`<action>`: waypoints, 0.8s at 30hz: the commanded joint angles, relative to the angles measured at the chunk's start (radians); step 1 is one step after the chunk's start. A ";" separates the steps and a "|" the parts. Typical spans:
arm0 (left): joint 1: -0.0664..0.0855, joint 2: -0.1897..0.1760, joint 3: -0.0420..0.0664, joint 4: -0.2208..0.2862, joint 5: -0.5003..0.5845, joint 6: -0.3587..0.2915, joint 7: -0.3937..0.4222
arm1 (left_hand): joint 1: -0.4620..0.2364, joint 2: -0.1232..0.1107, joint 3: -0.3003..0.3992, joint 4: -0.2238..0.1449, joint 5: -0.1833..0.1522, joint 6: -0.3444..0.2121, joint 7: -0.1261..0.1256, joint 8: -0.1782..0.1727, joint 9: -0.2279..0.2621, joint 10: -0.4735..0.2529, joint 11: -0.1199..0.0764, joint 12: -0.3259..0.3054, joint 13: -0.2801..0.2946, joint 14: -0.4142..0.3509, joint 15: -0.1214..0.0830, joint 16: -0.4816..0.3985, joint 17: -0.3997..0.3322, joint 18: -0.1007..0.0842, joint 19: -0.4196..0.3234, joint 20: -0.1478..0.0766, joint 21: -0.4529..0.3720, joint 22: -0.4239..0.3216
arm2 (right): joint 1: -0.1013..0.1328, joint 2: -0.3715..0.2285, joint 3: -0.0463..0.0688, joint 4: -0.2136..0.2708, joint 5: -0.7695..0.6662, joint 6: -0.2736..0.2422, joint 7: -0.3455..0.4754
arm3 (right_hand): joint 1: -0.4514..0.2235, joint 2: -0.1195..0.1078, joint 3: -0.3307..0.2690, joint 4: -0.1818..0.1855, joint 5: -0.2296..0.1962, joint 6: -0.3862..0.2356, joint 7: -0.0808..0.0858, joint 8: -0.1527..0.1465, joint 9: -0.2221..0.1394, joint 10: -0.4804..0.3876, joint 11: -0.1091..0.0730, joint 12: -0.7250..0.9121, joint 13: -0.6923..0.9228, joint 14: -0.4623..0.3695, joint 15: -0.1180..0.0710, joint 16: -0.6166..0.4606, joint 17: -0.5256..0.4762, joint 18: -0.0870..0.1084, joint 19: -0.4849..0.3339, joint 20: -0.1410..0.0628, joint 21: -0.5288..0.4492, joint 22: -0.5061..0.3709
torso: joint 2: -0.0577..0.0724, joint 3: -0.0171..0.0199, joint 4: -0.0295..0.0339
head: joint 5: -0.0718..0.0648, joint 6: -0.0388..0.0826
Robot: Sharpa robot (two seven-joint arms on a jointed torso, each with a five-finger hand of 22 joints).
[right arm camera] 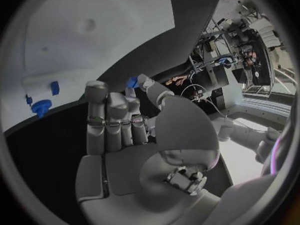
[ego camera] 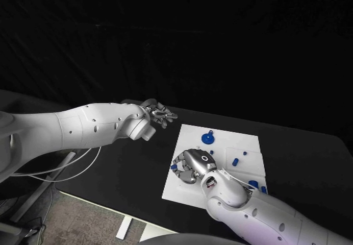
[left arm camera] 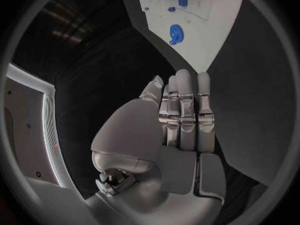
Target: Assemble the parts on the task board
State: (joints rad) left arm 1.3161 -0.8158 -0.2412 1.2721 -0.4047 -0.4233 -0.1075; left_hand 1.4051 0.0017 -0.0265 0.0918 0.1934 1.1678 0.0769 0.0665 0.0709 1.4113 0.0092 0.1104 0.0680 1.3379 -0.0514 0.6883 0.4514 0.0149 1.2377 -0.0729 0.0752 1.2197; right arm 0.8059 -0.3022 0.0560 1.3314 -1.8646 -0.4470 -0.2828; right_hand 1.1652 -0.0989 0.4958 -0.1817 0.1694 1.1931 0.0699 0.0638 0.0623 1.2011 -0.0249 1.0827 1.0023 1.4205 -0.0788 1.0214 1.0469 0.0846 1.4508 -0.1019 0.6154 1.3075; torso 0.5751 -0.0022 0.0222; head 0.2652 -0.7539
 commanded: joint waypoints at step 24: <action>-0.007 -0.042 0.000 0.021 -0.117 0.633 0.126 | -0.191 -0.034 -0.042 0.040 -0.140 -0.041 -0.022 -0.002 0.001 0.096 -0.053 0.215 0.096 0.004 -0.043 0.318 0.132 -0.015 0.034 -0.036 0.078 0.111 | 0.003 -0.163 0.132 0.113 0.042 -0.018 -0.031 | 0.017 -0.016 0.003 0.029 0.002 0.009 -0.004 -0.002 0.001 0.001 -0.002 -0.002 0.001 0.003 -0.007 -0.003 0.003 -0.001 0.008 -0.003 0.002 0.065 | 0.000 -0.0004 -0.0007 | -0.090 0.043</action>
State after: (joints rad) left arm 1.3102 -0.8598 -0.2414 1.2890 -0.4689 0.1065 -0.0090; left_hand 1.2193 -0.0333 -0.0649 0.1295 0.0568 1.1356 0.0549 0.0666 0.0705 1.4661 -0.0404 0.3276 0.1653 1.3387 -0.0920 1.0069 0.5846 0.0149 1.2709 -0.1059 0.1531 1.3081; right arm 0.8086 -0.4645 0.1871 1.4412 -1.8226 -0.4571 -0.3069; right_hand 1.1784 -0.1122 0.4984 -0.1597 0.1668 1.1963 0.0659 0.0599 0.0627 1.2011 -0.0248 1.0827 1.0032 1.4239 -0.0821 1.0214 1.0488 0.0845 1.4544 -0.1054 0.6154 1.3074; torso 0.5751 -0.0015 0.0209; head 0.1783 -0.7117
